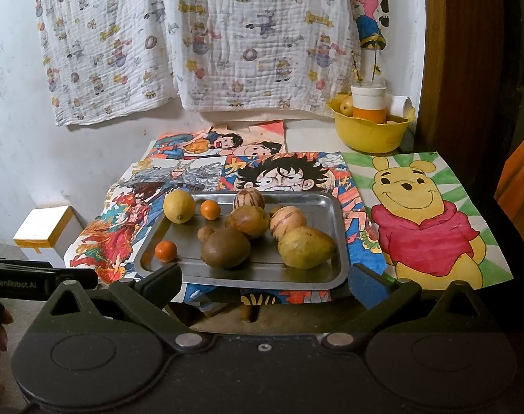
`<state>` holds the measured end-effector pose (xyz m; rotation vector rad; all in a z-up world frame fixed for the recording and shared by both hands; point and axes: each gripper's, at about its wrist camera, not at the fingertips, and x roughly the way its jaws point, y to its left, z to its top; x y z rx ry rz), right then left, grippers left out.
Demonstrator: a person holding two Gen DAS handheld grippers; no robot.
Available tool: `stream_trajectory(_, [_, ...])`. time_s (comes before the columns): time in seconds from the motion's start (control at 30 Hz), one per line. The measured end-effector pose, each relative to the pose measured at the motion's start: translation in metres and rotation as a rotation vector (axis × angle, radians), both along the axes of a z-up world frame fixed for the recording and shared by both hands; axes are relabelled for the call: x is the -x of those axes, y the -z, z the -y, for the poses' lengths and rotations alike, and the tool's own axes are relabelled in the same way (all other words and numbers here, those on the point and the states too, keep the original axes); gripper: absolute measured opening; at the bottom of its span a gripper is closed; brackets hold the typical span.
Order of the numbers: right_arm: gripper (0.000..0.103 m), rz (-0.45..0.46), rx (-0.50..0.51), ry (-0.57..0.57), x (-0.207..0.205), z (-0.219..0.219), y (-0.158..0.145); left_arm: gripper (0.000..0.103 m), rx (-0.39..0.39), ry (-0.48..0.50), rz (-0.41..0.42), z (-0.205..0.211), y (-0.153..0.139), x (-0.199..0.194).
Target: Organize fruits
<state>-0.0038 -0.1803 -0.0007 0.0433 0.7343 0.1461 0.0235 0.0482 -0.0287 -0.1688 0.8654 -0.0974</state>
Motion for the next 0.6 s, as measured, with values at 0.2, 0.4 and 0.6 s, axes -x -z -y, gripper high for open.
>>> stream_trajectory(0.2, [0.102,-0.002,-0.001,0.003,0.0,0.0,0.0,0.102,-0.002,0.0,0.001,0.0,0.0,0.0])
stream_trajectory(0.4, [0.102,-0.004,0.002,0.0,0.0,0.0,0.0,0.102,-0.032,0.006,0.01,0.007,-0.002,0.0])
stream_trajectory(0.6, [0.102,-0.002,0.005,-0.005,-0.001,0.001,0.001,0.102,-0.067,0.018,0.034,0.014,-0.006,0.001])
